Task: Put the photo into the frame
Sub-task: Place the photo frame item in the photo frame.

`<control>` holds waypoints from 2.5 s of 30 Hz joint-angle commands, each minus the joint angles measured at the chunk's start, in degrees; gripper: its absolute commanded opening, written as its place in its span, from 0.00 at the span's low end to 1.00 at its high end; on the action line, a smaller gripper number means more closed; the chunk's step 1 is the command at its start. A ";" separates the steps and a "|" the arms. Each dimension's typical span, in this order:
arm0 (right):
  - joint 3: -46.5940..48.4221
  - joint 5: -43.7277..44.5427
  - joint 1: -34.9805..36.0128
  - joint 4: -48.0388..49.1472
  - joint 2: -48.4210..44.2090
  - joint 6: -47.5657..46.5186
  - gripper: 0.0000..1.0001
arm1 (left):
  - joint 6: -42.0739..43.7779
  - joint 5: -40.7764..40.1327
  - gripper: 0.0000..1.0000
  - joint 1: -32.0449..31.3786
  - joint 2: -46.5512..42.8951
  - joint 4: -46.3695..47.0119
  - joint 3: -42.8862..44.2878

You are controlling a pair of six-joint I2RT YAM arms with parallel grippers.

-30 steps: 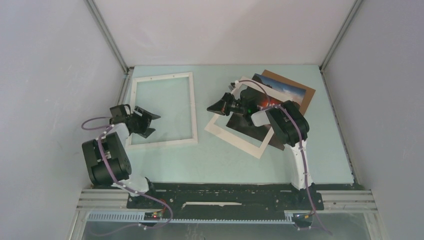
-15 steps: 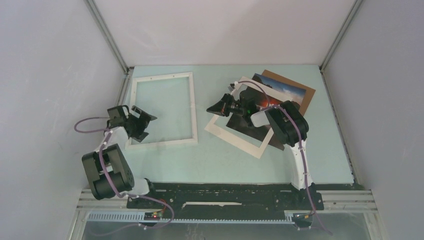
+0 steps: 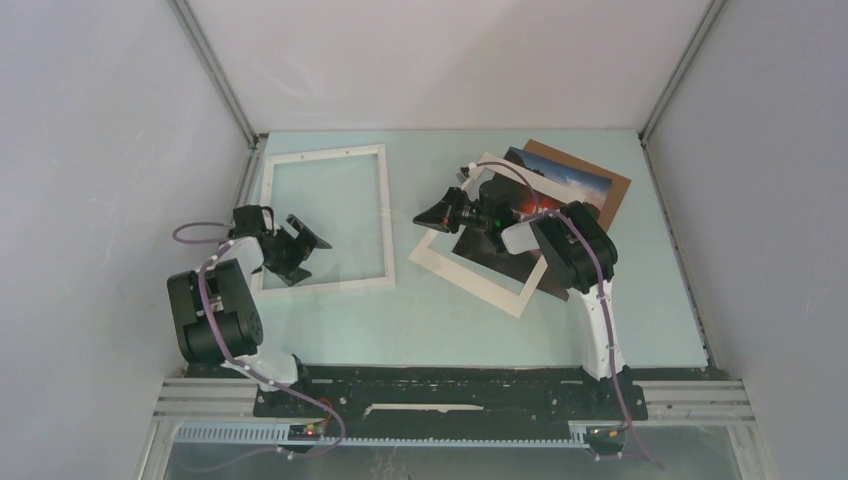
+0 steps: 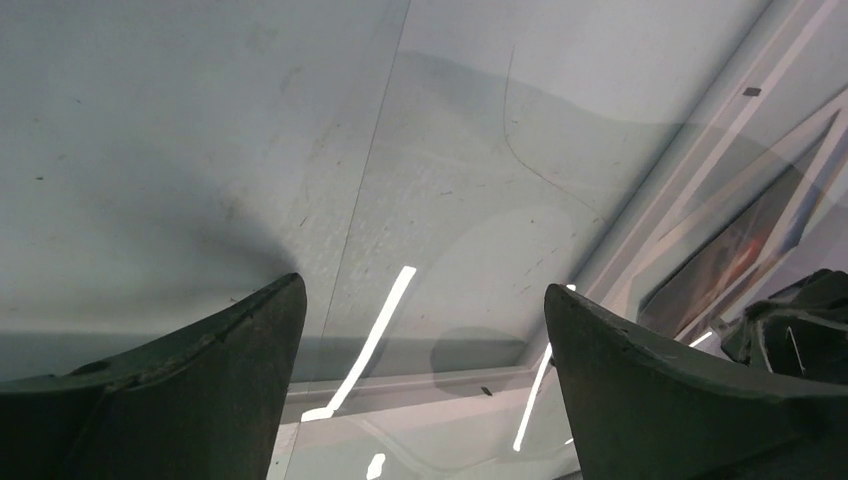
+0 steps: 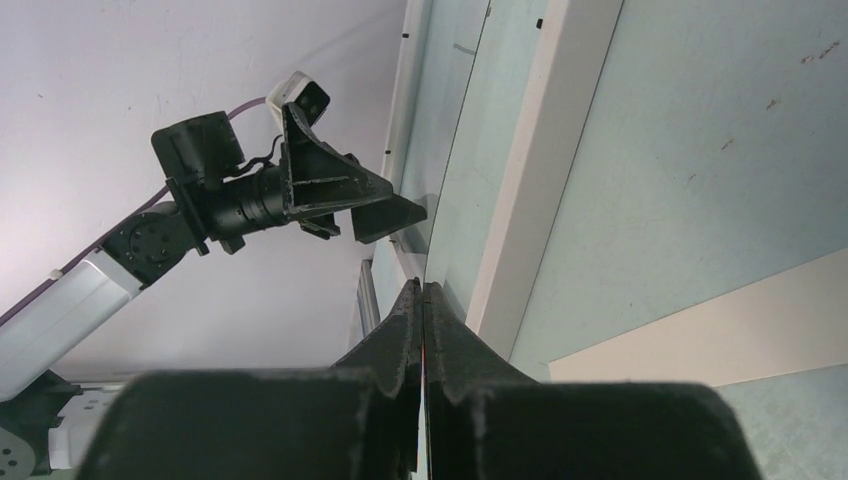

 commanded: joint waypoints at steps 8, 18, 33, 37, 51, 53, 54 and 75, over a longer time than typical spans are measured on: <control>-0.15 0.08 0.90 1.96 -0.01 -0.44 0.00 | -6.63 12.01 0.84 2.77 -8.06 10.48 -3.44; -0.12 -0.02 0.98 1.61 -0.27 -0.75 0.00 | -9.16 11.30 0.72 2.94 -10.09 13.44 -4.71; -0.17 -0.07 1.41 1.15 -0.74 -1.03 0.00 | -8.89 7.25 0.52 2.88 -2.15 13.55 -4.83; -0.15 0.07 1.54 0.90 -0.80 -1.34 0.00 | -9.44 7.11 0.46 2.93 0.37 15.55 -5.21; -0.10 1.86 3.64 -6.53 -3.27 -5.54 0.01 | -1.88 1.42 0.12 2.92 1.29 8.39 -1.57; -0.17 2.45 4.08 -8.05 -3.69 -6.18 0.03 | 0.39 -0.51 0.06 2.88 0.04 5.48 -0.51; -0.10 2.63 4.15 -8.55 -3.78 -6.42 0.03 | 1.39 -1.37 0.04 2.91 -0.68 4.04 0.04; 6.56 7.75 7.53 -5.11 1.10 -3.72 0.00 | 8.68 -9.96 0.00 4.68 -2.54 -7.32 12.41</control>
